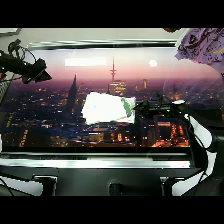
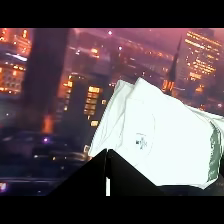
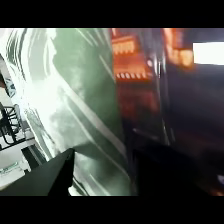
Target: Fold the clothes and pants, and hang the long-sleeved shirts on hangers.
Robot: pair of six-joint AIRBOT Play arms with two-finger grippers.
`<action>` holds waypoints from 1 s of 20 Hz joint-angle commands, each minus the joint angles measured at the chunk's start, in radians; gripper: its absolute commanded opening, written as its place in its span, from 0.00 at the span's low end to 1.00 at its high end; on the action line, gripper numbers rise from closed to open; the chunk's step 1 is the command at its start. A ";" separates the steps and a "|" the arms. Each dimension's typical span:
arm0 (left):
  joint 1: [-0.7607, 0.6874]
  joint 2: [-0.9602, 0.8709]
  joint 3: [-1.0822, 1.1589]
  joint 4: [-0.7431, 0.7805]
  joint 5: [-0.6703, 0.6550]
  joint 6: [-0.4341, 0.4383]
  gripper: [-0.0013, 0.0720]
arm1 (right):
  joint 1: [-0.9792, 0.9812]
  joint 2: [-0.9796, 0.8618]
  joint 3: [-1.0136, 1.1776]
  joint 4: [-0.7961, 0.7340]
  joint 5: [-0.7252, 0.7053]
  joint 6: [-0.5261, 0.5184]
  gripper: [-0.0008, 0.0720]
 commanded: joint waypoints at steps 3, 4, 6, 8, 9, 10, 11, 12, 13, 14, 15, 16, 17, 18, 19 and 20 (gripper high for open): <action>0.000 0.000 0.000 0.000 0.000 0.000 0.04 | 0.052 -0.010 -0.002 0.013 -0.071 -0.008 0.29; 0.000 0.000 0.000 0.000 0.000 -0.001 0.04 | 0.060 -0.010 0.005 0.015 -0.069 -0.012 0.14; 0.000 0.000 0.000 0.000 0.000 -0.001 0.04 | 0.064 0.002 0.032 0.031 -0.049 -0.011 0.05; 0.000 0.000 0.000 0.000 0.000 -0.001 0.04 | 0.048 0.038 0.087 0.015 -0.039 0.011 0.05; 0.000 0.000 0.000 0.000 0.000 0.000 0.04 | 0.032 0.060 0.126 -0.015 -0.041 0.043 0.05; 0.000 0.000 0.000 0.000 0.000 0.000 0.04 | 0.013 0.078 0.169 -0.051 -0.041 0.080 0.05; 0.000 0.000 0.000 0.000 0.000 0.000 0.04 | -0.011 0.095 0.219 -0.098 -0.039 0.129 0.05; 0.001 0.000 0.000 0.000 0.000 0.000 0.04 | -0.035 0.110 0.265 -0.135 -0.037 0.163 0.05; 0.001 0.000 0.000 0.000 0.000 0.000 0.04 | -0.062 0.124 0.315 -0.175 -0.035 0.198 0.05; 0.000 0.000 0.000 0.000 0.000 0.000 0.04 | -0.088 0.135 0.360 -0.215 -0.036 0.240 0.05; 0.000 0.000 0.000 0.000 0.000 0.000 0.04 | -0.116 0.144 0.409 -0.259 -0.032 0.286 0.05; 0.001 0.000 0.000 0.000 0.000 -0.001 0.04 | -0.145 0.152 0.453 -0.302 -0.030 0.335 0.05; 0.001 0.000 0.000 0.000 0.000 -0.001 0.04 | -0.172 0.157 0.494 -0.342 -0.025 0.377 0.05; 0.001 0.000 0.000 0.000 0.000 -0.001 0.04 | -0.202 0.161 0.530 -0.371 -0.026 0.414 0.05; 0.001 0.000 0.000 0.000 0.000 -0.001 0.04 | -0.235 0.164 0.566 -0.399 -0.025 0.455 0.05; 0.001 0.000 0.000 0.000 0.000 -0.001 0.04 | -0.268 0.169 0.595 -0.423 -0.026 0.498 0.05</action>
